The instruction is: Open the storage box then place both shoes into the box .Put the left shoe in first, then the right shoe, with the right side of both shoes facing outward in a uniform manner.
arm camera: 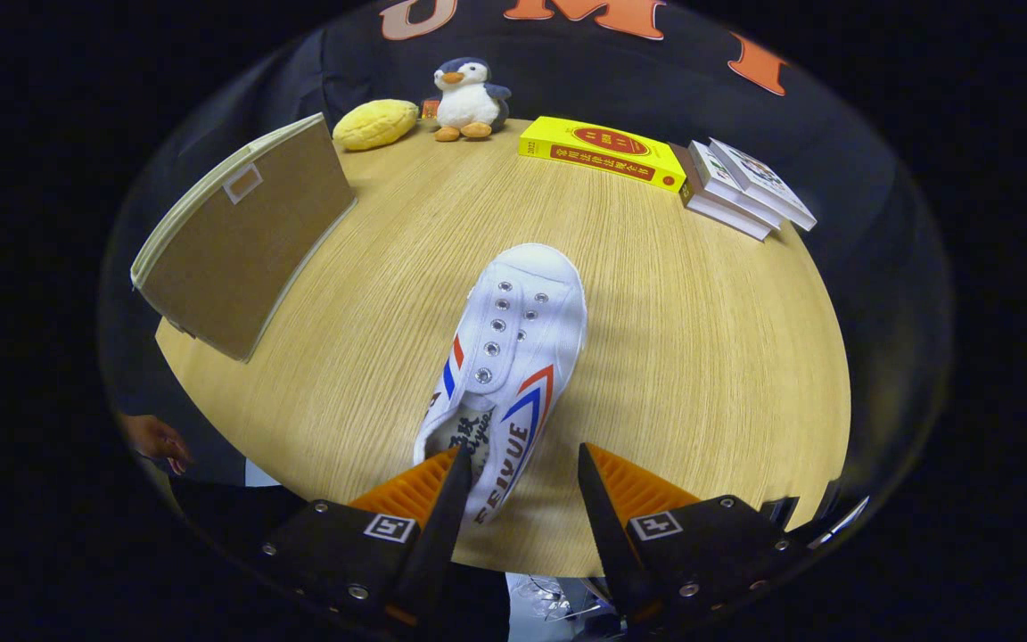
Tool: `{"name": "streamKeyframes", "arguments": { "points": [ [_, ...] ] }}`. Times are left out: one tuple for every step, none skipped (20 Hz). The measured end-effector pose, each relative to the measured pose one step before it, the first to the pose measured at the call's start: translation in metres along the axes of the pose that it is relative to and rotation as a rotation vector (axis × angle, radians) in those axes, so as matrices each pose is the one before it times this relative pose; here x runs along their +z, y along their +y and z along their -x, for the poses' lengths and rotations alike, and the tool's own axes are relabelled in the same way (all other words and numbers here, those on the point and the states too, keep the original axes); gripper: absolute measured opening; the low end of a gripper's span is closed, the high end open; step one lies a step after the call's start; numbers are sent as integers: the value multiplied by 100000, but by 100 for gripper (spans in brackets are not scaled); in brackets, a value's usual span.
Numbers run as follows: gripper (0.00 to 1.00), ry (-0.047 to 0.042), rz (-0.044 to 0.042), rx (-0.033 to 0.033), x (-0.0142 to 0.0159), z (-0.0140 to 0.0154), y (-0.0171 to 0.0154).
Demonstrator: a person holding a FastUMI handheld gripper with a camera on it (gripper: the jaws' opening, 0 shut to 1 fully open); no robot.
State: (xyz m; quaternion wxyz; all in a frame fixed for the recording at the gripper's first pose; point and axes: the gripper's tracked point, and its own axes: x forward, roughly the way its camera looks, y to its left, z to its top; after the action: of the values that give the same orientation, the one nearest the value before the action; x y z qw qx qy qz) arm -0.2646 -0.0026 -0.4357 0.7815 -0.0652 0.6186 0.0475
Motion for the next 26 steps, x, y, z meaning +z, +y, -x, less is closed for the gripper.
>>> {"name": "streamKeyframes", "arguments": {
  "points": [
    [70,-1008,1808,-2149,140,-346,-198],
    [69,-1639,2241,-1879,234,-279,-174],
    [69,-1083,2352,-1809,-48,-397,-151],
    [68,-446,1382,-666,-36,-361,89],
    [64,-1081,-262,-526,77,-162,70],
    [62,-1909,-742,-541,250,42,-99],
    [58,-2905,-470,-807,554,-249,-173],
    [57,-2092,-486,-681,382,-362,-138],
    [56,-487,-869,598,19,-266,324],
    [56,-199,-869,633,-54,-37,64],
    [55,-468,-1242,501,-63,13,-34],
    [54,-125,-2743,896,-48,-24,-74],
    [54,431,-3528,1727,-174,-85,169],
    [53,1937,-3106,2508,-229,-196,157],
    [51,2546,-1937,3257,-173,-114,324],
    [49,2354,-1646,2433,-79,-199,179],
    [45,2867,-1996,2100,-105,-30,31],
    [45,2860,-3578,1556,-115,-126,95],
    [42,2190,-4971,1303,-168,19,40],
    [39,976,-4233,1130,-81,114,167],
    [29,-320,-1872,459,72,-65,89],
    [25,-124,-401,110,82,-113,36],
    [20,44,-1774,-453,-43,117,-71],
    [17,264,-2883,-839,-58,3,-193],
    [9,154,-2303,124,86,146,-97],
    [6,-275,-1446,476,75,-53,-166]
  ]
}}
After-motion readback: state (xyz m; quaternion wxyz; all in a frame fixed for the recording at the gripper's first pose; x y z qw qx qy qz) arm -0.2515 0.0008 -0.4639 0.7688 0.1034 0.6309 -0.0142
